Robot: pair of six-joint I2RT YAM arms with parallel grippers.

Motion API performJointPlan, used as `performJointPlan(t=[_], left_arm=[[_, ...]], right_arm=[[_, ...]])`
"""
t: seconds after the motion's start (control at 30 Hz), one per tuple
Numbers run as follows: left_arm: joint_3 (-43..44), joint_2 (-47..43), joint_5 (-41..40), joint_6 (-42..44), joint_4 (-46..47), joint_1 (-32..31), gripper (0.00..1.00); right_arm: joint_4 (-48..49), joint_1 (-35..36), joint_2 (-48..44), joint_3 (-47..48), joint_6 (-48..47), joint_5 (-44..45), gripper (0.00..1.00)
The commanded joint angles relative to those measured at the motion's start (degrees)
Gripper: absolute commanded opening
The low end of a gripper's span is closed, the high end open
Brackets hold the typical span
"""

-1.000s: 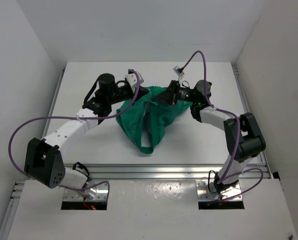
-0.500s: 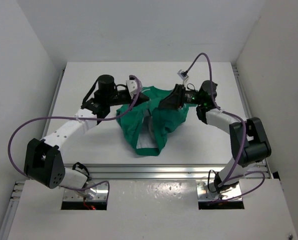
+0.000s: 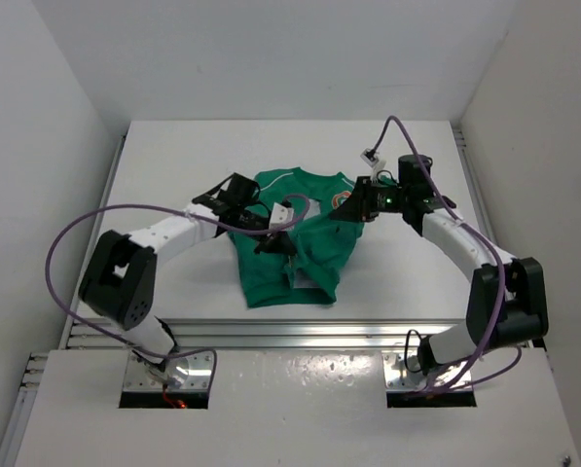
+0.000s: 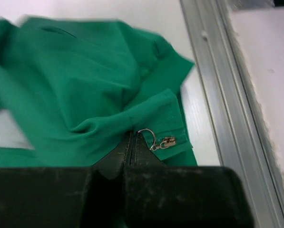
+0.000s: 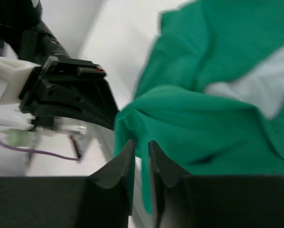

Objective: Zip up the jacket

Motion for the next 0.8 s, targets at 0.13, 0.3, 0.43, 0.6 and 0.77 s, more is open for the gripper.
performJointPlan(t=[0.13,0.3,0.43,0.6,0.77], left_arm=[[5.0,5.7,5.6,21.4,-14.8,-2.7,0.00],[4.4,5.7,5.6,23.5,-14.8,-4.0,0.00],[4.4,5.7,5.1,25.5,-14.8,-4.6,0.00],[5.7,6.4,5.1,27.3,-14.3,-5.1,0.00],[7.9,9.3,3.9,27.8,-13.8,-5.7,0.00]], right_arm=[[-19.8,3.1,6.2,6.2,-17.7,13.7,0.07],[-28.7,6.6,10.3,8.8,-23.5,19.6,0.02],[-30.8,9.3,9.6,5.6,-23.8,24.7,0.01],[-32.8,10.0,11.5,3.5,-20.8,31.1,0.00],[-34.0,9.2,18.6,9.6,-16.4,34.6,0.00]])
